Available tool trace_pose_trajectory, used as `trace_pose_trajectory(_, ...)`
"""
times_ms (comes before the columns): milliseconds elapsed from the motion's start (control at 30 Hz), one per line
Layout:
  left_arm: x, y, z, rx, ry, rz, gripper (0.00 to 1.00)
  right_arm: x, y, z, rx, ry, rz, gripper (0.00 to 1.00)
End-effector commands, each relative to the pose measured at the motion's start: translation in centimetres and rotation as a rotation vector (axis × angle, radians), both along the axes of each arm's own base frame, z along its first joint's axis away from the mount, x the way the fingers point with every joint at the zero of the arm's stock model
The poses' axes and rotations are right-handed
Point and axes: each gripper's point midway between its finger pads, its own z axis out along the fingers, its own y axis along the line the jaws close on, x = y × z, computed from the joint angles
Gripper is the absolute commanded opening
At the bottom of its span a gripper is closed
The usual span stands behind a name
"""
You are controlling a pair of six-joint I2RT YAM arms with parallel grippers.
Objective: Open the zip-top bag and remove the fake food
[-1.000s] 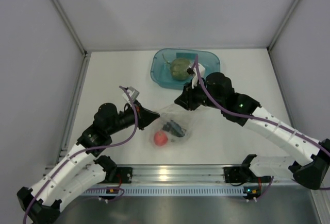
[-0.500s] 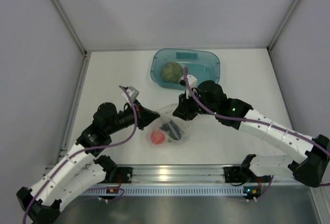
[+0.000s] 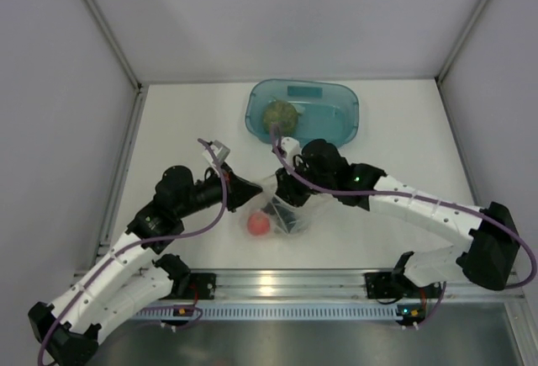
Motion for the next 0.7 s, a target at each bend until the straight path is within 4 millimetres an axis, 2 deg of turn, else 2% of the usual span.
trace_pose_trajectory(0, -0.2, -0.7, 2.7, -0.049, -0.065, -0.041, 0.00, 0.1, 1.8, -0.1, -0.010, -0.067, 0.039, 0.21)
trace_pose_trajectory(33, -0.2, -0.6, 2.4, -0.044, -0.049, -0.036, 0.00, 0.1, 2.0, -1.1, -0.046, -0.054, 0.035, 0.21)
trace_pose_trajectory(267, 1.4, 0.0, -0.1, 0.001, 0.025, 0.067, 0.00, 0.0, 2.7, -4.0, -0.121, -0.037, -0.024, 0.21)
trace_pose_trajectory(400, 1.6, 0.3, -0.7, 0.006, 0.043, 0.092, 0.00, 0.2, 1.9, -7.0, -0.206, -0.008, -0.064, 0.23)
trace_pose_trajectory(667, 1.6, 1.1, -2.4, 0.026, 0.073, 0.135, 0.00, 0.4, -0.2, -10.4, -0.354, 0.017, -0.202, 0.30)
